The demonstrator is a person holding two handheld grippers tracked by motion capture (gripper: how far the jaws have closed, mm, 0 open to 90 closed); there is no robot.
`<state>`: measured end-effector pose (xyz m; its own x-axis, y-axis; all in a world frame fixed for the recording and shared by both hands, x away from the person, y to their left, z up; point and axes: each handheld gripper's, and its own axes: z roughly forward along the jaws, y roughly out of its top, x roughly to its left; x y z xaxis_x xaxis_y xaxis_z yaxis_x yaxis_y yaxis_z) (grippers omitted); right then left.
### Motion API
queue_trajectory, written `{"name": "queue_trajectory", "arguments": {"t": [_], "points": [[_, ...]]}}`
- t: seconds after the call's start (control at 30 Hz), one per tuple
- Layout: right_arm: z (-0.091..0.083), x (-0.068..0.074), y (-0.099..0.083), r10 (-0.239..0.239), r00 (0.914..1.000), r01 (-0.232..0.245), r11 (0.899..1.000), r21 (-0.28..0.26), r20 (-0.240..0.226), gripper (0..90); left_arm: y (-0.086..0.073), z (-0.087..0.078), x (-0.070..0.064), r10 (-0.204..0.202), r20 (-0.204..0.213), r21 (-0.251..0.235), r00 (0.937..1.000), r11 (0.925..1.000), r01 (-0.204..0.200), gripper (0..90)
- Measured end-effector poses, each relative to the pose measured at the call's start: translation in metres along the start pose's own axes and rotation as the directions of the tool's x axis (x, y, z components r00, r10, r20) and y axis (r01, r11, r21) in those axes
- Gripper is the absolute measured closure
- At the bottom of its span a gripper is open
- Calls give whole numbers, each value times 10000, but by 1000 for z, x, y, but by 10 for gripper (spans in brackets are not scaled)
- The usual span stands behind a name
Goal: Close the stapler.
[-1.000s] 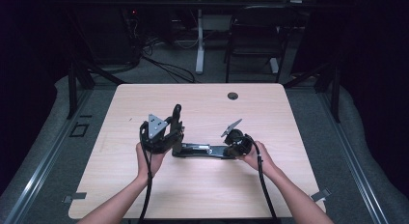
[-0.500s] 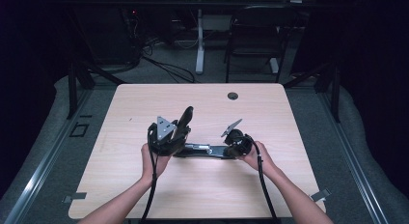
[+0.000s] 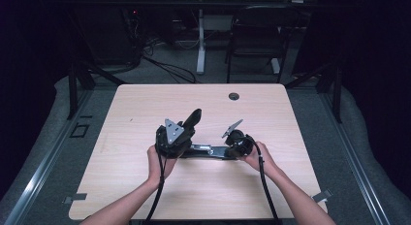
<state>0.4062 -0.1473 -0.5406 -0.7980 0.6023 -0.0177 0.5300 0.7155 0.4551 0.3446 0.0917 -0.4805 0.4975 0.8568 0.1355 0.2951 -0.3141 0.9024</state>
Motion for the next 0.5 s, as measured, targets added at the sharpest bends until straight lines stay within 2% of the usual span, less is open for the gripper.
{"name": "queue_trajectory", "arguments": {"t": [0.07, 0.3, 0.4, 0.47, 0.5], "points": [[0, 0, 0, 4, 10000, -4, 10000, -4, -1, 881, 0, 1, -3, 157, -69, 7, 9999, 9999, -157, 533], [0, -1, 0, 214, 9997, -215, 9997, -83, -142, 856, -1, 4, -11, 274, -247, -21, 9993, 9996, -274, 529], [2, 1, 1, 228, 9995, -231, 9996, -159, -204, 843, -1, 6, -13, 362, -304, -25, 9989, 9993, -363, 525], [-1, 1, 3, 77, 9997, -77, 10000, 12, -234, 848, -2, 7, -16, 449, -252, 74, 9987, 9990, -447, 519], [-4, 1, 4, 99, 9996, -103, 9999, -133, -274, 859, -3, 8, -18, 484, -242, 79, 9985, 9988, -482, 515]]}}
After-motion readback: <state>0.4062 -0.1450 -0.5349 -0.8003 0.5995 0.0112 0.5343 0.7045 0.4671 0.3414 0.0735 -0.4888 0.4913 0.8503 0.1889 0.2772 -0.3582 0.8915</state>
